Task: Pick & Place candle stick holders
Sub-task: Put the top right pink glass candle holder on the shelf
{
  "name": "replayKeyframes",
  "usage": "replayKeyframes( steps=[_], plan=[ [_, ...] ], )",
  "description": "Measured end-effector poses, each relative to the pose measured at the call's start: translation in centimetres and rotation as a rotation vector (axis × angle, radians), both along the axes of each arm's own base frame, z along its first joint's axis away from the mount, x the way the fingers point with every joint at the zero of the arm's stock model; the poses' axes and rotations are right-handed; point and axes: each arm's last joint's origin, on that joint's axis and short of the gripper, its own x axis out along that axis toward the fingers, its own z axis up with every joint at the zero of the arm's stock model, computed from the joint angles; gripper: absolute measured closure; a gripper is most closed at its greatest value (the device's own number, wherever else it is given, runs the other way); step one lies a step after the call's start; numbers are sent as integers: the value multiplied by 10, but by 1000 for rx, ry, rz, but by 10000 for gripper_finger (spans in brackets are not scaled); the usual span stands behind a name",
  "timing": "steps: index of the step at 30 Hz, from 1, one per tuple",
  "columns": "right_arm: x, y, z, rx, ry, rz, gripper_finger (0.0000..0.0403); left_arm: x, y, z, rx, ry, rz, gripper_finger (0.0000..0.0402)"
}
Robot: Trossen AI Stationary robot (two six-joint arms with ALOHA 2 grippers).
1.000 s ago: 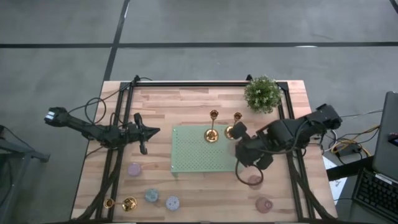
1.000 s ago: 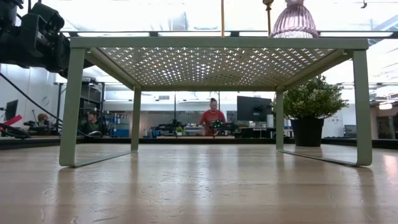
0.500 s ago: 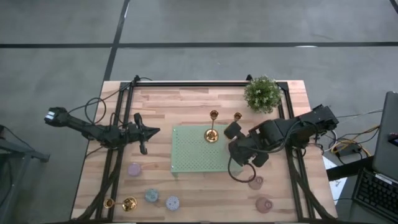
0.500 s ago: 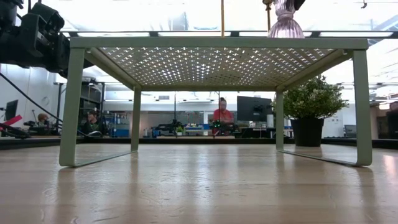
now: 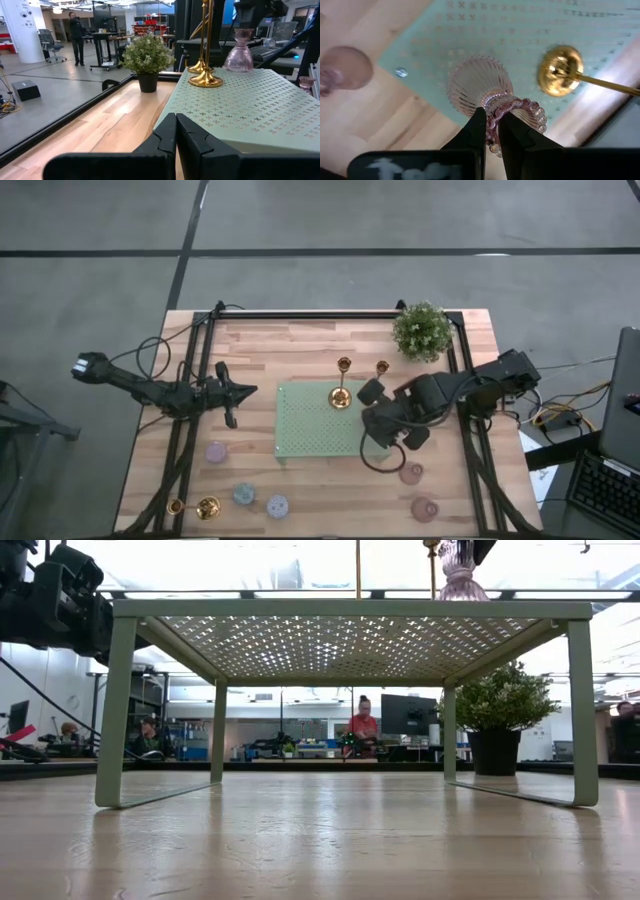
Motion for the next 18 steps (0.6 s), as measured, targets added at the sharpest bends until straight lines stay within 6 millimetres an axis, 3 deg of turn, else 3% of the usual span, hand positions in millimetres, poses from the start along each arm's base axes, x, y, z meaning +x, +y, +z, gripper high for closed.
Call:
replayKeyframes(
  steps=[18],
  plan=[
    [4, -8, -7, 9, 7, -31, 380, 0, 0, 0, 0, 0, 0, 389]
  ],
)
